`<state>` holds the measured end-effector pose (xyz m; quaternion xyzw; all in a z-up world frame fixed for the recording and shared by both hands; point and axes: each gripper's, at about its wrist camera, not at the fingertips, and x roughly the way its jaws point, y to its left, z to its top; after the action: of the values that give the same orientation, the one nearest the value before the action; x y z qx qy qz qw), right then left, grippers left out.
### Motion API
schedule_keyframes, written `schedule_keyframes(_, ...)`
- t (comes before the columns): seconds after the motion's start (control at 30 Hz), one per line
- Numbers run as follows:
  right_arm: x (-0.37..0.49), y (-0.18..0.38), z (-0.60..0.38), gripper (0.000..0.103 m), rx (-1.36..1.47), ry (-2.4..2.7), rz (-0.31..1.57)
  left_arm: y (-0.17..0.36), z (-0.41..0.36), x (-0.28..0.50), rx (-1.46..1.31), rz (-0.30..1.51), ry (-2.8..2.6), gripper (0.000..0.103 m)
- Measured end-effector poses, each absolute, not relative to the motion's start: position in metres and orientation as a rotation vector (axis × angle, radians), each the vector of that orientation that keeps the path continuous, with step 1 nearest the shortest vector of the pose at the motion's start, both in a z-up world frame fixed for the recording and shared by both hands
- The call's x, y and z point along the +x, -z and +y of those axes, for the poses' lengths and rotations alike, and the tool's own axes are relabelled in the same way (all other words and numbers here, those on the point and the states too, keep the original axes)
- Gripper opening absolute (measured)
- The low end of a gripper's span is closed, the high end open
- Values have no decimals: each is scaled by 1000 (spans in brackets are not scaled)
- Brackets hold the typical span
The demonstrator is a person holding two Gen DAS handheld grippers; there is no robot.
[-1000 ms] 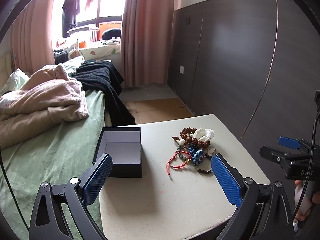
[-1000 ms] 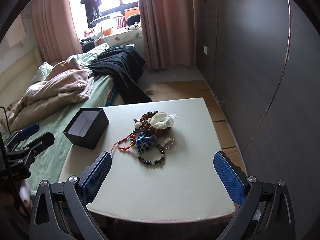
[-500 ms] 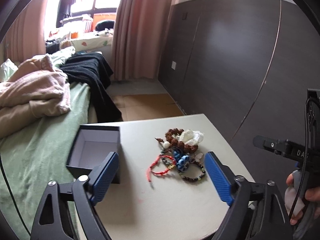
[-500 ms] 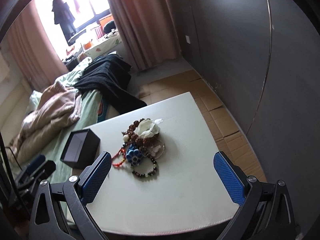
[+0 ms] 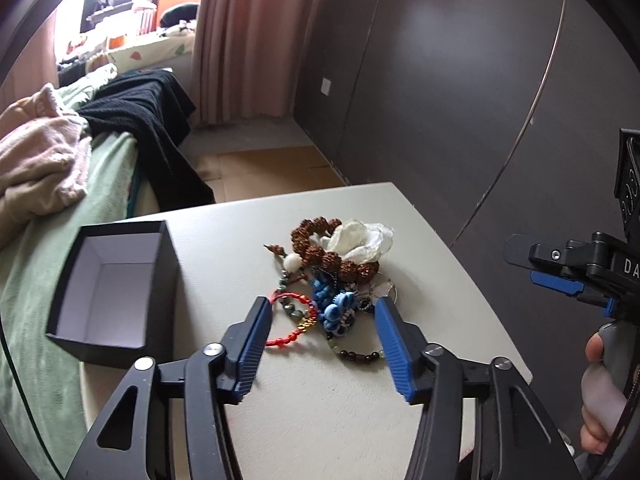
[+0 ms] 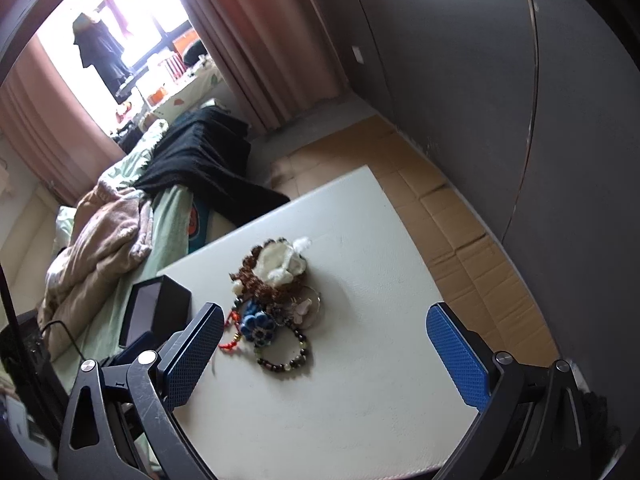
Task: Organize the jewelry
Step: 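Lower the left tool onto the blue beaded bracelet and close it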
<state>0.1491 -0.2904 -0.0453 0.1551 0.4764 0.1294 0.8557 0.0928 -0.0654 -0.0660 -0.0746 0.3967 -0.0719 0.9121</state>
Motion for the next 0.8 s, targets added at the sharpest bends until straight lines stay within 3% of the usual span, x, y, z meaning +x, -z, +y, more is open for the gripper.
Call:
schedule_keyframes(0.43,178,74,-296,98,416,-264,1077,94,-87,124,-125,882,205,36)
schedule_keyframes(0.77,194,88,-291,97,456,-263,1120,119,-94,145,-94,955,209,35)
schedule_keyframes(0.8,195,88,-290,97,457,-265,1122,122,-93,145,-93,963,206,27)
